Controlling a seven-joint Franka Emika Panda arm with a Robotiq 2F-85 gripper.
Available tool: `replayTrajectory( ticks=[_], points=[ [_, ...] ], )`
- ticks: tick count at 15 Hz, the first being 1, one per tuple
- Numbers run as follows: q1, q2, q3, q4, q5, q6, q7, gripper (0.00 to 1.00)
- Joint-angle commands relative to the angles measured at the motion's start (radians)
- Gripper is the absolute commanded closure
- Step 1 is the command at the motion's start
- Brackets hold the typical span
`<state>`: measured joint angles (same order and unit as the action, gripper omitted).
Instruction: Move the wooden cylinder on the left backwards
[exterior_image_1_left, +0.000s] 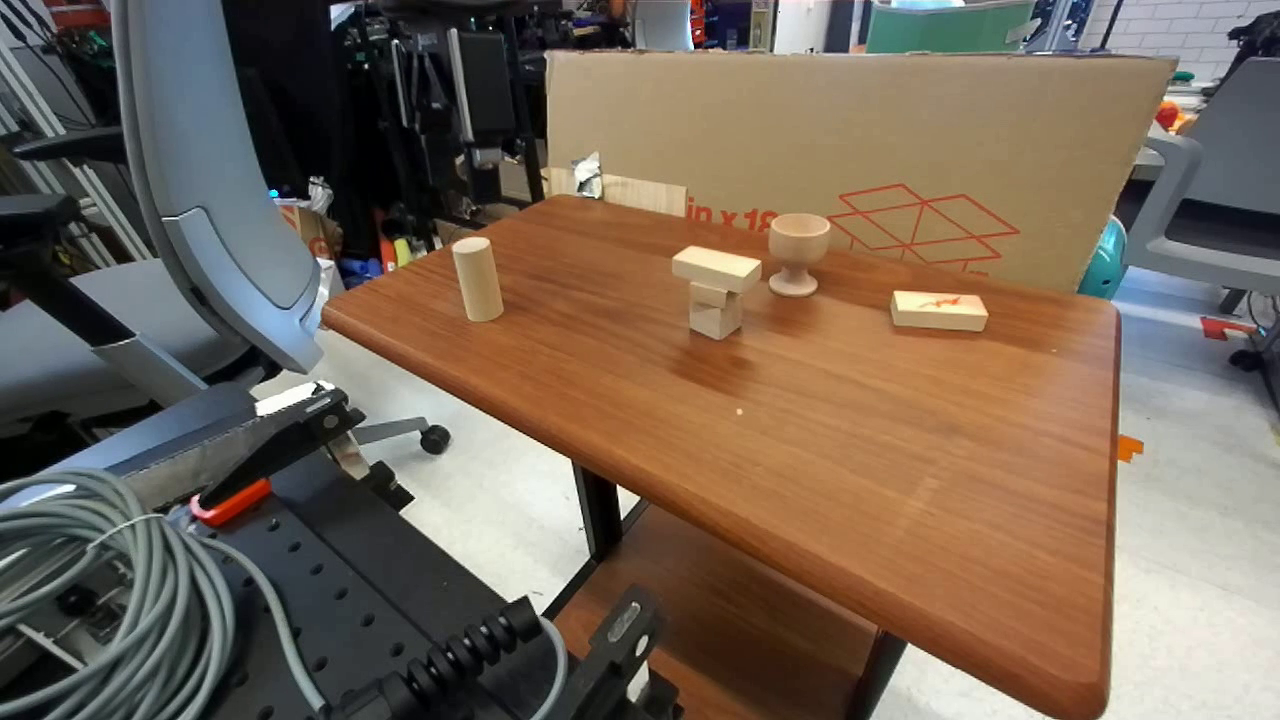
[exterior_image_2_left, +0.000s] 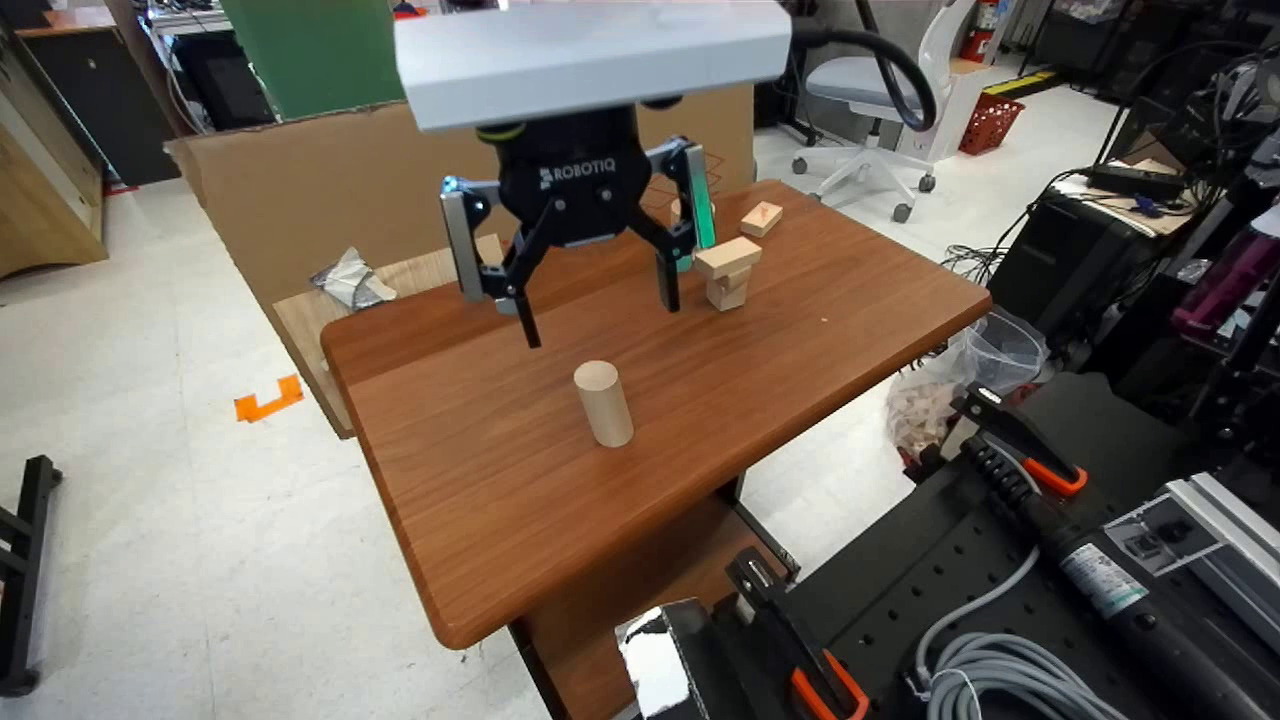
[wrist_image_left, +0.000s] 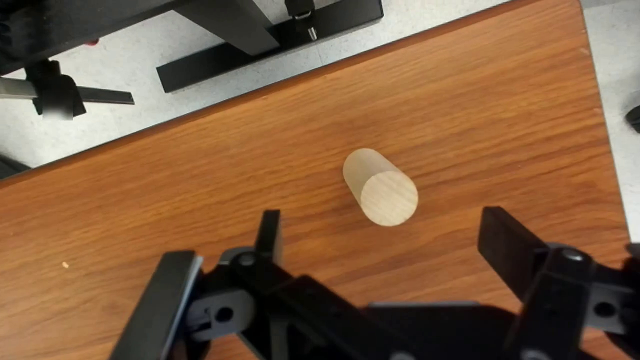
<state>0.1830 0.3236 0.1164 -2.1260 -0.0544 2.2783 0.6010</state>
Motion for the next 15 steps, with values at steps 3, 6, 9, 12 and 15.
replayTrajectory(
  ticks=[3,6,9,12,15],
  points=[
    [0.064,0.109,-0.058,0.083,-0.038,-0.007,0.074,0.00],
    [0.086,0.142,-0.075,0.105,-0.043,-0.014,0.092,0.00],
    [0.107,0.164,-0.090,0.122,-0.065,-0.023,0.109,0.07],
    [0.120,0.178,-0.100,0.128,-0.079,-0.022,0.129,0.32],
    [0.127,0.184,-0.105,0.129,-0.083,-0.028,0.142,0.57]
  ],
)
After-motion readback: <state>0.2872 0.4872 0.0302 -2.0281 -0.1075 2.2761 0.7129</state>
